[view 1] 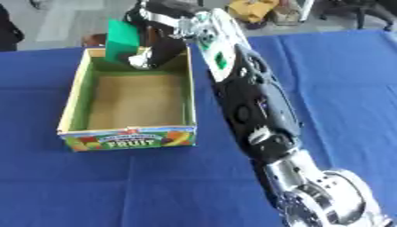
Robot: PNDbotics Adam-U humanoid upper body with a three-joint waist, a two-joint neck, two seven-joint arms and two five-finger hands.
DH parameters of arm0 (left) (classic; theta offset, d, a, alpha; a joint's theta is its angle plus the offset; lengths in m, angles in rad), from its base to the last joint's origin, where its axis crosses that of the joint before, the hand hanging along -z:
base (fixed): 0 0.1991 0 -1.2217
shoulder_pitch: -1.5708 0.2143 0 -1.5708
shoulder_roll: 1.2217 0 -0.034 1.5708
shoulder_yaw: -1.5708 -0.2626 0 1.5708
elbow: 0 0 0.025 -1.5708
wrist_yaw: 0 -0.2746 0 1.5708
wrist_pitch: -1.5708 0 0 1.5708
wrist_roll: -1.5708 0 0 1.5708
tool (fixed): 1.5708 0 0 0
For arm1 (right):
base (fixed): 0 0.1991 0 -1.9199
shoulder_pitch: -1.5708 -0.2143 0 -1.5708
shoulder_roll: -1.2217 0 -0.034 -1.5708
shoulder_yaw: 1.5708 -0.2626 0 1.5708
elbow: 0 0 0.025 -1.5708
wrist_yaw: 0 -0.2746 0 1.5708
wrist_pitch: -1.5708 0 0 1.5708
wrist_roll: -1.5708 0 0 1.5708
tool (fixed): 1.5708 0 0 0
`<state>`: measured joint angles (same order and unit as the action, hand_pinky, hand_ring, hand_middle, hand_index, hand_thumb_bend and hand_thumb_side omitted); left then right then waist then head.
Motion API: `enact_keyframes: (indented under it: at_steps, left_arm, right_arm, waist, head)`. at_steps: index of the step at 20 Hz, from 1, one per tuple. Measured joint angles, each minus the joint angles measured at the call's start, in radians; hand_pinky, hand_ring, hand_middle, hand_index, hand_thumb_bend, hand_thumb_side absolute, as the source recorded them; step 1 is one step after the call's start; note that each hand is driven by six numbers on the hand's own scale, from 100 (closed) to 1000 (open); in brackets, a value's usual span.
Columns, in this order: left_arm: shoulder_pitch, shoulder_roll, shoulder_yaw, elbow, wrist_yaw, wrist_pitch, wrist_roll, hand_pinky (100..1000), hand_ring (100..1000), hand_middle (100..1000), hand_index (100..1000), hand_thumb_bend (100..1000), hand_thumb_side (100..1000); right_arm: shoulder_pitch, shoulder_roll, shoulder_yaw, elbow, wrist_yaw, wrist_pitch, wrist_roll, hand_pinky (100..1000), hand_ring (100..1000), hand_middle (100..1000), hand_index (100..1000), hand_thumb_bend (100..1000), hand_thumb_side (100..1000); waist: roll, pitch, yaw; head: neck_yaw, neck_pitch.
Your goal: Pick up objects on the table and place them in the box.
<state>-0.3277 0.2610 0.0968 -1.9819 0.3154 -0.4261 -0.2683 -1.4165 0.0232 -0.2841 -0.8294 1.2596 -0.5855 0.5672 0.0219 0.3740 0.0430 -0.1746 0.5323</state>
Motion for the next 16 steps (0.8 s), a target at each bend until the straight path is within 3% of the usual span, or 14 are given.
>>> enact_keyframes:
  at_steps: [16]
  left_arm:
    - [-0.003, -0.008, 0.0, 0.0, -0.004, 0.0, -0.007, 733, 748, 1000, 973, 100, 1000]
  right_arm:
    - [0.027, 0.03, 0.001, 0.12, 0.204, -0.033, -0.033, 402, 591, 496, 600, 100, 525]
  waist:
    - [-0.002, 0.014, 0.012]
  head:
    - [-0.014, -0.006]
